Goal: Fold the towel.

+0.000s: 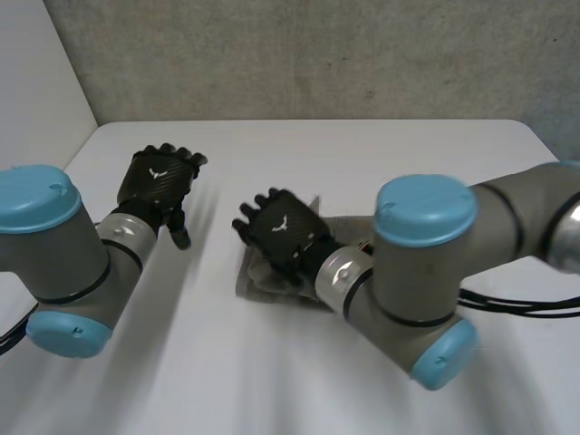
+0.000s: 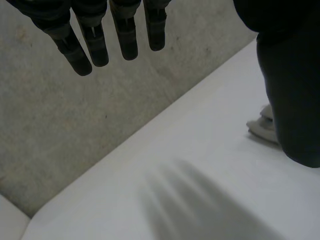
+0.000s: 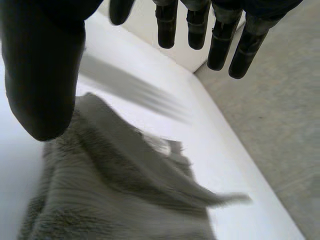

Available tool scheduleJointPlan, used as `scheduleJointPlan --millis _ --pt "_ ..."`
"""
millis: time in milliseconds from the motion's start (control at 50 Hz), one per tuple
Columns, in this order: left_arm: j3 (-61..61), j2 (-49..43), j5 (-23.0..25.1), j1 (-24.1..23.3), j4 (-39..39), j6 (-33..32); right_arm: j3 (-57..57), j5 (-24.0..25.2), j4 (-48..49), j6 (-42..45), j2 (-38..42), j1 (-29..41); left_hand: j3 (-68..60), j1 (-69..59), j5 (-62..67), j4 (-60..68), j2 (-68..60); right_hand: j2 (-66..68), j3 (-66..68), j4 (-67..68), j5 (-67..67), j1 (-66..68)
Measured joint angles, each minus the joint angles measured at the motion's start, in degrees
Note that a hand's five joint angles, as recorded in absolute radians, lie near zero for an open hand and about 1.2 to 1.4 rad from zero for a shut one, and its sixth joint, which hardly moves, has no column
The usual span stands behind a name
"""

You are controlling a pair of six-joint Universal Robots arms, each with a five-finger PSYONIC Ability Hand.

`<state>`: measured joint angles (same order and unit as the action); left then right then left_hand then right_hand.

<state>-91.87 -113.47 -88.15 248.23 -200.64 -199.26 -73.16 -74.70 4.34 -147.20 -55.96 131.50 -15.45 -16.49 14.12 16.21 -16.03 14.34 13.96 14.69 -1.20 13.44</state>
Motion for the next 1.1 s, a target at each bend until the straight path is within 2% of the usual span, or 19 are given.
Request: scheduleJointPlan --millis 220,380,480,640,840,1100 --pt "3.47 -0.9 -0.06 -7.4 -1.73 0.14 -12.97 -0.39 -0.15 -7.93 -15.07 -13.43 0.01 0.0 0.0 0.0 0.0 0.0 0.0 0.0 0.14 -0.19" --pt "7.17 -6.06 -0.28 -12.98 -1.66 0.0 -25.92 -0.49 2.23 -10.66 -19.95 -21.48 0.07 0.0 0.0 0.0 0.0 0.3 0.53 0.17 -3.75 1.18" --pt "11.19 -11.71 -0.76 -14.31 -1.3 -0.12 -32.68 -1.19 5.71 -10.73 -20.0 -24.64 0.07 0.0 0.02 0.0 0.0 6.29 7.48 6.78 -11.3 7.92" --pt "16.34 -17.39 -1.5 -14.63 -0.58 1.4 -35.69 -2.58 8.59 -10.39 -15.71 -26.37 0.07 0.0 0.06 0.0 0.0 6.56 8.84 8.7 -13.12 9.48" --pt "17.66 -16.07 -1.38 -17.37 -0.3 6.24 -34.59 -3.35 9.79 -10.12 -12.44 -26.22 0.07 0.0 0.09 0.0 0.0 10.79 11.72 10.74 -15.22 11.53" --pt "16.97 -13.9 -1.35 -19.2 -0.32 6.98 -34.6 -4.42 11.25 -10.12 -11.97 -25.66 0.07 0.0 0.09 0.0 0.0 13.89 14.64 13.63 -17.82 15.25"
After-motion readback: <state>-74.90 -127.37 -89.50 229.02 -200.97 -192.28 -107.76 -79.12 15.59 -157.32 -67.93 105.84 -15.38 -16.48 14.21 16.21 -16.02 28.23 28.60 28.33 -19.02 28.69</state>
